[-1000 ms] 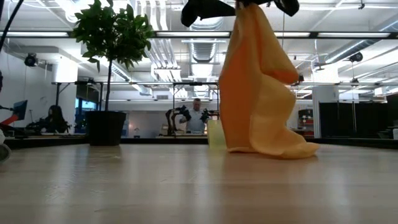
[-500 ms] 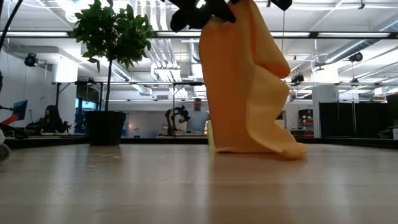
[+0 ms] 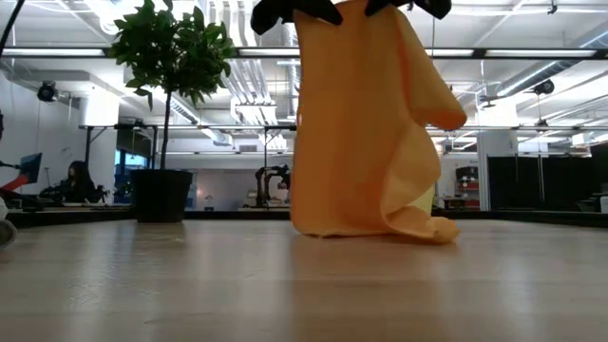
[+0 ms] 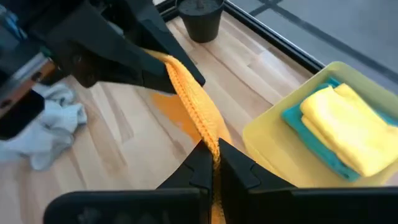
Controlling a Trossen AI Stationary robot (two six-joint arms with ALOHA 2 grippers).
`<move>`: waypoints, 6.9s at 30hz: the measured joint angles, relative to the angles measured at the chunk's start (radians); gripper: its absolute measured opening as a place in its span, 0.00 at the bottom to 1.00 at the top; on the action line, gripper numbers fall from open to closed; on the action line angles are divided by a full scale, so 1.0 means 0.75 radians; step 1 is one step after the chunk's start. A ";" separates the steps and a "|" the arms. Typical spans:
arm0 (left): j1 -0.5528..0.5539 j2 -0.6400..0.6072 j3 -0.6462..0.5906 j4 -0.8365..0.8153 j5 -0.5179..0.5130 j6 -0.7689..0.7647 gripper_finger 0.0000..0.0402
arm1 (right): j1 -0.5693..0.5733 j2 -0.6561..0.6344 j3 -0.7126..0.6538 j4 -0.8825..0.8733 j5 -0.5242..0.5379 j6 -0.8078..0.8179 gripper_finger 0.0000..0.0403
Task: Fold microfiber towels
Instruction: Fold the orange microfiber towel
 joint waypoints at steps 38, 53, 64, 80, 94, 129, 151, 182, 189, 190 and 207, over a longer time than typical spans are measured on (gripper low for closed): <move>-0.001 -0.043 0.229 -0.330 0.224 0.003 0.00 | 0.033 0.025 -0.627 0.457 0.106 -0.165 0.10; 0.000 -0.043 0.226 -0.441 0.225 0.087 0.00 | 0.143 -0.197 -0.570 0.298 0.098 -0.173 0.02; -0.003 -0.069 0.224 -0.585 0.384 0.288 0.00 | 0.197 -0.351 -0.394 -0.022 -0.074 -0.171 0.02; -0.255 -0.101 0.219 -0.749 0.492 0.185 0.00 | 0.508 -0.403 -0.438 -0.030 -0.106 0.017 0.02; -0.686 0.017 0.205 -0.273 0.253 -0.470 0.00 | 0.958 -0.419 -0.401 0.207 -0.179 0.156 0.02; -0.543 0.259 0.134 -0.657 -0.273 -0.560 0.00 | 0.699 -0.359 -0.759 0.060 -0.035 0.432 0.02; -0.219 0.232 -0.436 -0.021 0.015 -0.199 0.00 | 0.223 -0.359 -1.015 0.218 -0.115 0.382 0.02; 0.155 0.226 -0.453 0.091 0.268 0.071 0.34 | -0.135 -0.359 -1.059 0.248 -0.275 0.237 0.20; 0.155 0.091 -0.427 -0.122 0.395 -0.001 0.48 | -0.094 -0.391 -0.989 0.262 -0.288 0.160 0.31; 0.154 0.066 -0.434 -0.140 0.461 -0.008 0.48 | -0.069 -0.398 -0.983 0.282 -0.309 0.134 0.32; -0.527 0.007 -0.451 -0.006 0.463 -0.009 0.40 | 0.809 -0.304 -0.982 0.551 -0.195 0.221 0.27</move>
